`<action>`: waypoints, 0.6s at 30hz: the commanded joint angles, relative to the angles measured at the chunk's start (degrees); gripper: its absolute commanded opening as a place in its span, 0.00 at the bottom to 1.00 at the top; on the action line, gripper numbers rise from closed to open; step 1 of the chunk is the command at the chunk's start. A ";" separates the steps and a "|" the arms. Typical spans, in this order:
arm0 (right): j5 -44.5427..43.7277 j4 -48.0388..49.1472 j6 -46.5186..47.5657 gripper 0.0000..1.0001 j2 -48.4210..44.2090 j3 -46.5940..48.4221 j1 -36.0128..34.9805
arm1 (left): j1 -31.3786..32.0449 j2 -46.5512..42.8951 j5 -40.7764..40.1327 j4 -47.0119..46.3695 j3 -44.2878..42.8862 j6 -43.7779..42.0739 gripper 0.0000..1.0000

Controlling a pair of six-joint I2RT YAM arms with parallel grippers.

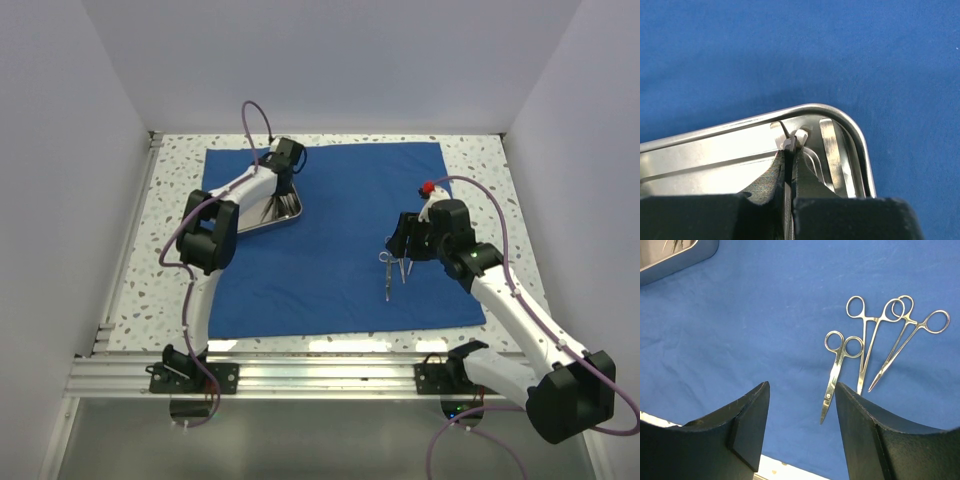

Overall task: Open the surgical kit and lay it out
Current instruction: Pick up the medical item from the container.

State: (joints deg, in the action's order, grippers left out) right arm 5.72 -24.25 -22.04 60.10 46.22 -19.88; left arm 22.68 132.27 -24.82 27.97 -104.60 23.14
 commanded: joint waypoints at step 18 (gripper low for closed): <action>0.70 3.07 -0.90 0.59 0.20 -0.78 -0.25 | -1.23 -4.74 1.00 2.00 2.56 -0.28 0.00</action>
State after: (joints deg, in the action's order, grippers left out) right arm 5.72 -23.07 -22.13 60.12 45.63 -19.88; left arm 22.04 130.54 -24.71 29.32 -102.83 22.94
